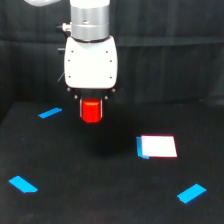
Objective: Pick up the red object from the table
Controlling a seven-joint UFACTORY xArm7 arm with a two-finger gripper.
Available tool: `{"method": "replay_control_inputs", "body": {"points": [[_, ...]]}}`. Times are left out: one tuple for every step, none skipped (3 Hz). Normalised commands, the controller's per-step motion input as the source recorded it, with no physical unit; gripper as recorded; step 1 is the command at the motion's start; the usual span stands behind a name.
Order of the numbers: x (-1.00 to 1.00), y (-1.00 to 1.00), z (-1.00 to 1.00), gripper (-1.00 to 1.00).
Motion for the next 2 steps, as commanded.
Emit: {"method": "replay_control_inputs", "body": {"points": [[0.22, 0.02, 0.04, -1.0], [0.1, -0.08, 0.21, -0.93]]}}
